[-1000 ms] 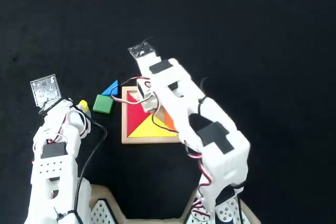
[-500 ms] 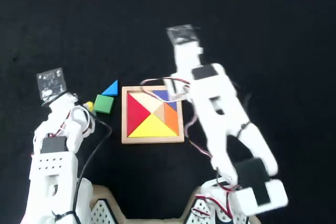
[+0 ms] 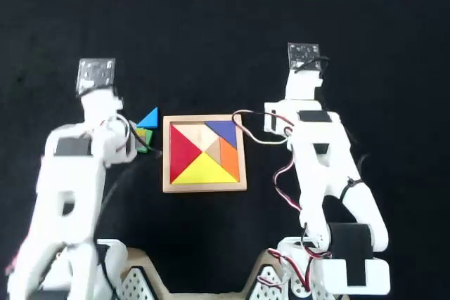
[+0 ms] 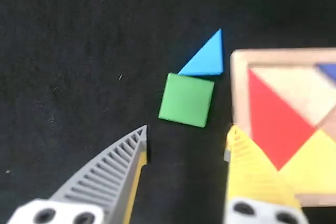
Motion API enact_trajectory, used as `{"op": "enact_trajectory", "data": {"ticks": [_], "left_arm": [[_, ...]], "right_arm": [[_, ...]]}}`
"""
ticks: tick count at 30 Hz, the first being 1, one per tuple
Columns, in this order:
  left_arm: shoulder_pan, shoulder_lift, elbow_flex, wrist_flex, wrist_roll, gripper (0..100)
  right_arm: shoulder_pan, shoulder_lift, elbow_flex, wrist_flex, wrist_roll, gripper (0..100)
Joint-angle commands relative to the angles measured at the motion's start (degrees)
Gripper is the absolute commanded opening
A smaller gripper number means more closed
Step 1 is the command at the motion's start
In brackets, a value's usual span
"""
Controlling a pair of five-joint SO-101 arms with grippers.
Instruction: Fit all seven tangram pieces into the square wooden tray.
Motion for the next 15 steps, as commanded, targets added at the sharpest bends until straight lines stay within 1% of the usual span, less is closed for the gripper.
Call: {"op": "enact_trajectory", "data": {"ticks": [1,3,7,10,15], "left_arm": [[-0.9,15.5,-13.9,3.8,-7.1,25],[-0.9,21.9,-19.4,5.5,-8.8,25],[-0.2,31.7,-26.4,6.2,-9.1,25],[-0.7,37.5,-30.0,5.8,-9.1,25],[-1.0,45.4,-34.8,6.1,-9.1,25]], "right_arm": [[1.1,-2.6,0.2,-2.4,0.5,1.5],[1.1,-2.6,0.7,-3.5,0.5,1.5],[1.1,-0.9,0.9,-5.0,1.8,1.5],[1.0,0.9,-0.1,-5.0,4.3,1.5],[1.0,3.6,-2.2,-4.7,4.7,1.5]]}}
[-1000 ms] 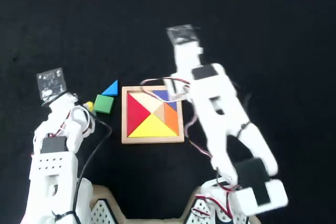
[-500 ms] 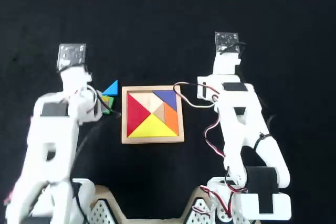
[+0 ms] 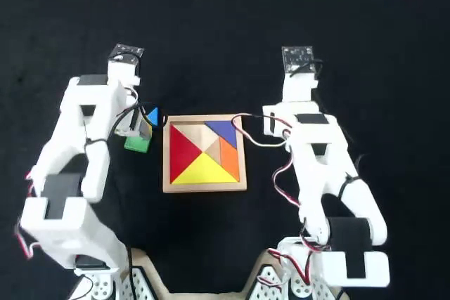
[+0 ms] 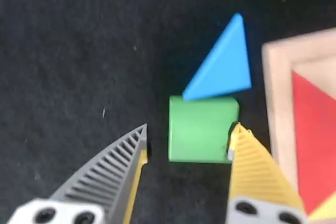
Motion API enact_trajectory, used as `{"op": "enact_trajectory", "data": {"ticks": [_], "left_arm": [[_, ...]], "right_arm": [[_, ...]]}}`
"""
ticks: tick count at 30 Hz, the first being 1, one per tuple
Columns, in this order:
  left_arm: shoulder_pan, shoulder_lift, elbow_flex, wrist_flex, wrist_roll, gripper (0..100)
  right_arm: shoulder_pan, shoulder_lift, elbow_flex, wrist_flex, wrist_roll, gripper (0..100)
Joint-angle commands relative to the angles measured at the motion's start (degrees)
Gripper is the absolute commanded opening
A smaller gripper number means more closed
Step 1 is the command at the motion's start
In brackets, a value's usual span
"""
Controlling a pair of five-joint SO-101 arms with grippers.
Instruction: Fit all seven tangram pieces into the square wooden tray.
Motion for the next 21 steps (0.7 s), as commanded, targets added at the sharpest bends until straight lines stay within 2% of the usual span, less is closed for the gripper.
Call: {"op": "enact_trajectory", "data": {"ticks": [1,6,12,18,21], "left_arm": [[-0.2,3.3,-5.6,0.4,-0.2,25],[2.3,7.9,-7.1,0.2,-0.1,25],[2.0,8.4,-7.3,0.6,2.4,25],[2.5,8.4,-7.3,3.4,3.1,18],[0.7,8.4,-7.7,4.4,12.0,21]], "right_arm": [[1.0,0.6,-3.5,-0.7,0.7,1.4],[1.0,0.6,-3.5,-0.7,0.7,1.4],[1.0,0.6,-3.5,-0.7,0.8,1.4],[1.0,0.6,-3.5,-0.7,0.8,1.4],[0.9,0.7,-3.5,-0.7,0.8,1.5]]}}
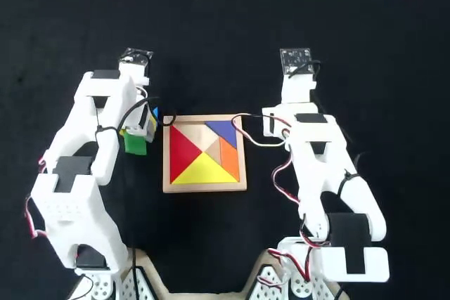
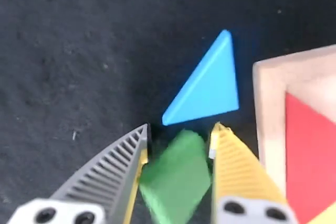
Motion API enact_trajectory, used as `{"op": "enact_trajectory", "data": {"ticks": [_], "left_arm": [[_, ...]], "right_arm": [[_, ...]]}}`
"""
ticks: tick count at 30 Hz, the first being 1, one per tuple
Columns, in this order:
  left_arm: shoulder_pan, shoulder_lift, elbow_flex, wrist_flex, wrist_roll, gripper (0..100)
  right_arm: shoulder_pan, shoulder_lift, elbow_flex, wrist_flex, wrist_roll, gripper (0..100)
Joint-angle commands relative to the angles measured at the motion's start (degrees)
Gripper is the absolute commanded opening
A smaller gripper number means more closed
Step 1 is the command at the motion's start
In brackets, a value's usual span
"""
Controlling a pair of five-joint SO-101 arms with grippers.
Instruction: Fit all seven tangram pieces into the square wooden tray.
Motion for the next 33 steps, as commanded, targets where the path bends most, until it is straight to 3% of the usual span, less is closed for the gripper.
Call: {"op": "enact_trajectory", "data": {"ticks": [1,3,10,13,21,26,33], "left_arm": [[-2.1,0.0,-1.5,1.4,10.4,23],[-3.1,-0.1,-1.5,1.3,14.2,27],[-4.4,-1.8,-2.1,2.3,15.3,27],[-5.1,-5.6,-2.2,7.6,16.0,27],[-14.1,-7.6,-2.2,18.4,29.3,27],[-10.2,-4.4,-2.8,19.5,30.5,27],[-4.2,-3.8,-2.1,13.1,31.9,27]], "right_arm": [[0.5,0.0,-3.4,-0.7,0.4,1.5],[-0.5,0.1,-3.4,-0.7,0.5,1.5],[-1.5,0.2,-3.2,-0.6,0.5,1.5],[-1.5,0.2,-3.2,-0.6,2.3,1.5],[-1.5,0.2,-3.1,-0.6,4.0,1.2],[-1.6,0.2,-3.0,-0.5,4.0,1.2],[-1.6,0.1,-3.3,1.6,4.0,1.2]]}}
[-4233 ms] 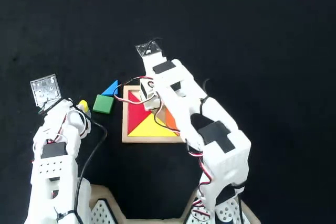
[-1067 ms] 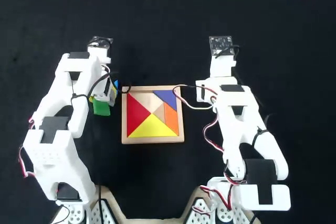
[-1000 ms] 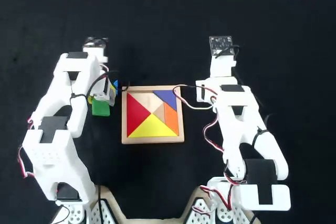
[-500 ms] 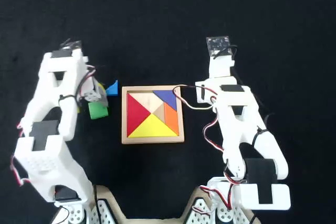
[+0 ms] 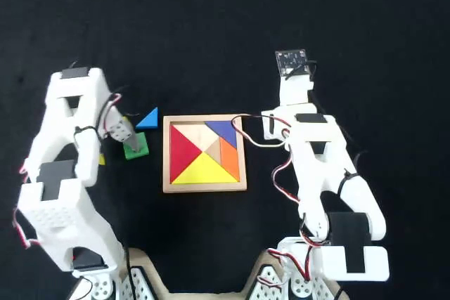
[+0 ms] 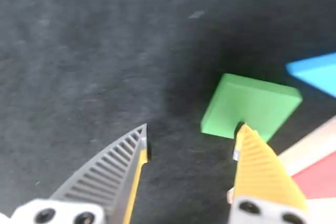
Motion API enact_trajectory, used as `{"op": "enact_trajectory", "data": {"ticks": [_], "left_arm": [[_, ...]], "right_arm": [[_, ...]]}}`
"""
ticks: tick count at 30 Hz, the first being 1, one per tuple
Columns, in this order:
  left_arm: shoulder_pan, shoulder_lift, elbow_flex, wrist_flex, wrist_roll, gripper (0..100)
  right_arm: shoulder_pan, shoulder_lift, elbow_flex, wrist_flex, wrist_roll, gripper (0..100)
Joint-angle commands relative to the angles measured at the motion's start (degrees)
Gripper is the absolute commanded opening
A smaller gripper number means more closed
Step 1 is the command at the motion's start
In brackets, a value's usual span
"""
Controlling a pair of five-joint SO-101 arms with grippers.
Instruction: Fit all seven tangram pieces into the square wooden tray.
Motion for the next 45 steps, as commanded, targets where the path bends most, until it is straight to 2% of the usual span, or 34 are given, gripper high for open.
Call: {"op": "enact_trajectory", "data": {"ticks": [1,7,11,14,18,28,36,43,45], "left_arm": [[2.9,0.1,-2.0,-4.2,2.0,27],[4.5,0.3,-2.1,-8.4,1.9,27],[5.7,-0.3,-2.4,-8.4,1.7,35],[6.5,0.2,-2.7,-9.8,-2.6,35],[6.5,2.2,-1.9,-11.6,-3.7,35],[5.0,7.8,-6.7,-9.7,-4.0,29],[4.4,7.7,-6.9,-8.2,-13.2,20],[6.4,7.7,-6.7,-7.9,-16.7,10],[7.3,7.6,-7.8,-5.2,-17.7,10]], "right_arm": [[-1.6,-0.1,-3.3,0.4,0.7,1.2],[-1.6,-0.1,-3.4,0.0,0.7,1.3],[-1.6,-0.2,-3.4,-0.1,0.7,1.5],[-1.6,-0.3,-3.4,-0.1,0.7,1.5],[-1.6,-0.1,-3.4,-0.1,0.8,1.5],[-1.6,0.0,-3.4,-0.1,0.8,1.2],[-1.6,0.0,-3.4,-0.2,0.8,1.2],[-1.6,0.0,-3.4,-0.2,0.8,1.2],[-1.4,0.0,-3.4,-0.2,0.8,1.2]]}}
